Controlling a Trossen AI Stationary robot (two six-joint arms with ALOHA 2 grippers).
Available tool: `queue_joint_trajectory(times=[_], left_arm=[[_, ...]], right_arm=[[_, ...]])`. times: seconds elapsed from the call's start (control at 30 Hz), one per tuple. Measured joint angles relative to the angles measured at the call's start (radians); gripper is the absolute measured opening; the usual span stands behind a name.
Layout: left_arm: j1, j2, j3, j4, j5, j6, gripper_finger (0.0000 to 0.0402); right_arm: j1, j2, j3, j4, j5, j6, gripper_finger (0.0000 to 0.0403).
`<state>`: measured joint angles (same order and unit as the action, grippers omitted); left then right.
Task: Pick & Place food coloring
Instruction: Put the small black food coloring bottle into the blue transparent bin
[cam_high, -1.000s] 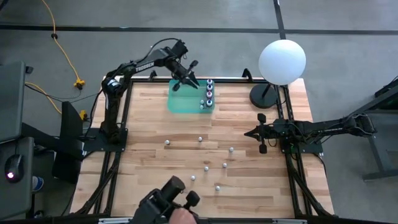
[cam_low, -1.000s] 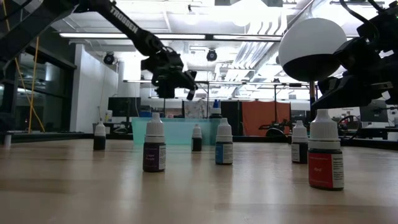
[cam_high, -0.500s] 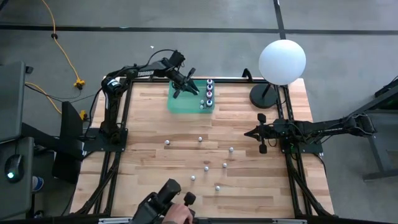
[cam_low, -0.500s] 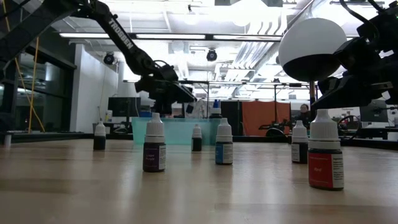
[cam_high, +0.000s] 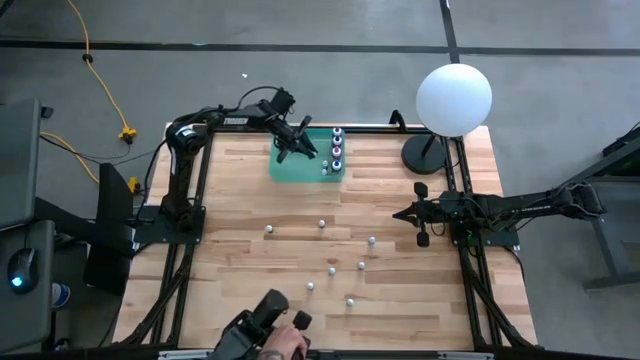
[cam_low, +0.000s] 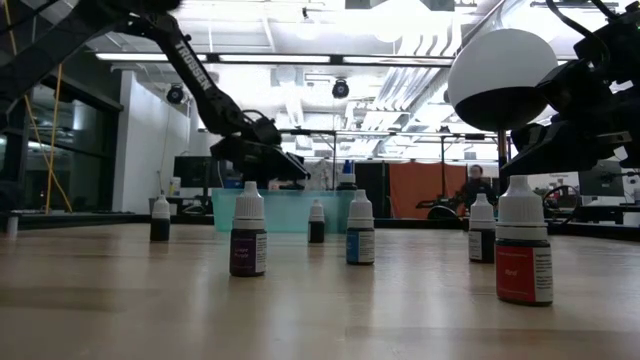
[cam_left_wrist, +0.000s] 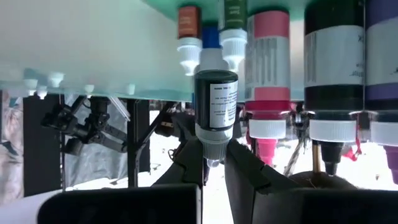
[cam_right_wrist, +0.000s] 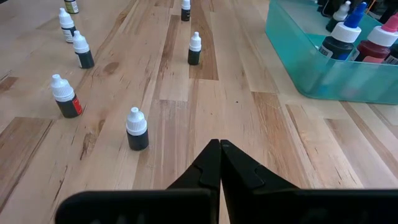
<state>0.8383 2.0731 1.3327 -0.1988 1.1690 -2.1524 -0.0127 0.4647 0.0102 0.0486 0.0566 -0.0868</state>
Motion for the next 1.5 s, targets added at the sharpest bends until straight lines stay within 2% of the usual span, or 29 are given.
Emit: queue_joint_trajectory(times=[0.23, 0.83, 1.13, 1.5], left_arm=[[-0.001, 0.054, 0.0, 0.157, 0.033, -0.069, 0.0021], [-0.024, 0.056, 0.0, 0.152, 0.143, -0.153, 0.0021], [-0.043, 0.057, 0.0, 0.143, 0.155, -0.16, 0.0021], [-0.043, 0.057, 0.0, 0.143, 0.121, -0.159, 0.0021]], right_arm=[[0.0, 0.0, 0.0, 0.0, 0.0, 0.0, 0.0], [0.0, 0.0, 0.0, 0.0, 0.0, 0.0, 0.0], [0.0, 0.0, 0.0, 0.0, 0.0, 0.0, 0.0], [0.0, 0.0, 0.0, 0.0, 0.0, 0.0, 0.0]])
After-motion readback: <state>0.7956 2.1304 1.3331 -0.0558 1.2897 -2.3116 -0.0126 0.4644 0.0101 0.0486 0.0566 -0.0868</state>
